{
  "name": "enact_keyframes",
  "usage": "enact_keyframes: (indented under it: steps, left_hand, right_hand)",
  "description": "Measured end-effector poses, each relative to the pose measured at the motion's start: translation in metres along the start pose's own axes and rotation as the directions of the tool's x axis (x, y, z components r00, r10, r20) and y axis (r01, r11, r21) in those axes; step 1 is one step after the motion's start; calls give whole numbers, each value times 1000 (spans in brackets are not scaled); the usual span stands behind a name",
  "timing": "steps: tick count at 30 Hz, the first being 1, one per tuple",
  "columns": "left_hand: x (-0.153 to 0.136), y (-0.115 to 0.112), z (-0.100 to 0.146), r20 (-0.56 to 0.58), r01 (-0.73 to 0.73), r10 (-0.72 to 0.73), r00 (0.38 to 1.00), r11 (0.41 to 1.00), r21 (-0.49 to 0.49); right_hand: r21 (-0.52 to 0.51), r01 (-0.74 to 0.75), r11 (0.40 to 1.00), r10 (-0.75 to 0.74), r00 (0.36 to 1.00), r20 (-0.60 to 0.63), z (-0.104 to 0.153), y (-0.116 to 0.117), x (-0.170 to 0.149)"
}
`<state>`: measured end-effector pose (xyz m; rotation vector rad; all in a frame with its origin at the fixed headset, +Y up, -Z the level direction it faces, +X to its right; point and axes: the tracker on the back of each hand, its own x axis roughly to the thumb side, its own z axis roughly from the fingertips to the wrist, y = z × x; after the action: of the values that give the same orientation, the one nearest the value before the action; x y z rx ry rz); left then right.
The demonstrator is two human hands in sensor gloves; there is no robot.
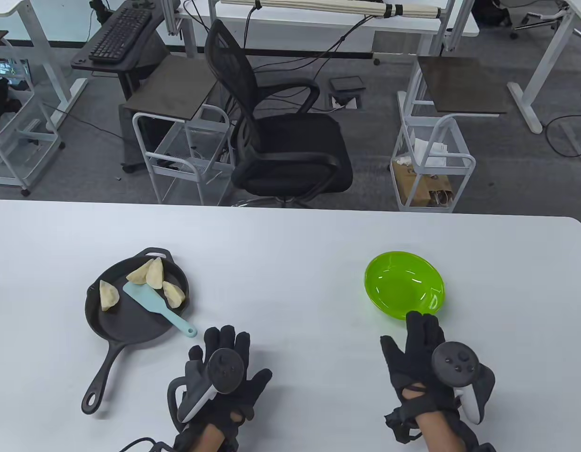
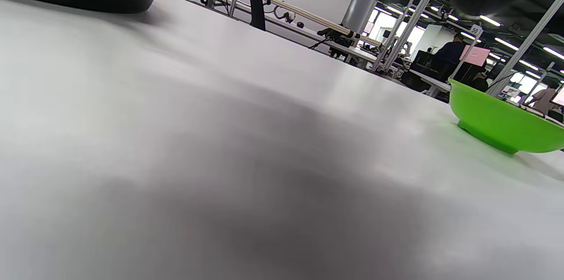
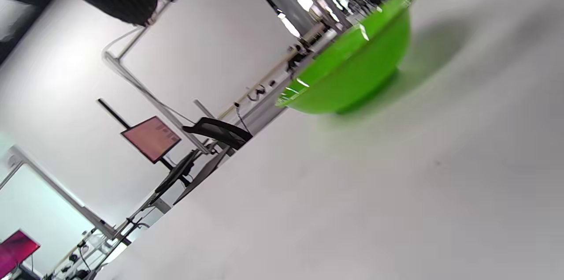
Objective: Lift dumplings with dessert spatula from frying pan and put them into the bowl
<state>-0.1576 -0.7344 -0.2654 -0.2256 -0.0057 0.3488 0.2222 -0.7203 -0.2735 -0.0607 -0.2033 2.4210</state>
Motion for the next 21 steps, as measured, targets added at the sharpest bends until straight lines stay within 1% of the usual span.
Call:
enact_keyframes:
  steps: [2, 3, 5, 7, 9, 12, 18, 21]
  left_hand:
    - [-1, 0, 2, 11, -16, 16, 1000, 1000, 2]
    - [-2, 0, 1, 11, -19, 19, 1000, 1000, 6]
    - [-4, 0, 0, 17, -27, 26, 1000, 1000, 0]
    - [-5, 0, 0, 20, -60, 60, 998, 998, 18]
    - [-5, 0, -1, 29, -72, 72, 997, 997, 12]
    - [-3, 0, -1, 33, -50, 50, 998, 999, 2]
    - [-3, -6, -4, 32, -42, 43, 999, 998, -36]
    - [-3, -8, -5, 25, -31, 32, 999, 999, -35]
  right_hand:
    - [-34, -116, 993, 119, 989, 87, 6, 8, 8]
    - [-28, -153, 988, 155, 983, 99, 7, 12, 10]
    - [42, -119, 992, 113, 985, 127, 10, 15, 13]
    - [11, -79, 997, 77, 989, 123, 12, 15, 12]
    - [21, -65, 998, 62, 990, 127, 12, 16, 12]
    - [12, -96, 995, 94, 988, 123, 11, 16, 10]
    - [19, -94, 995, 91, 988, 126, 12, 17, 10]
    - [25, -94, 995, 90, 988, 124, 12, 18, 10]
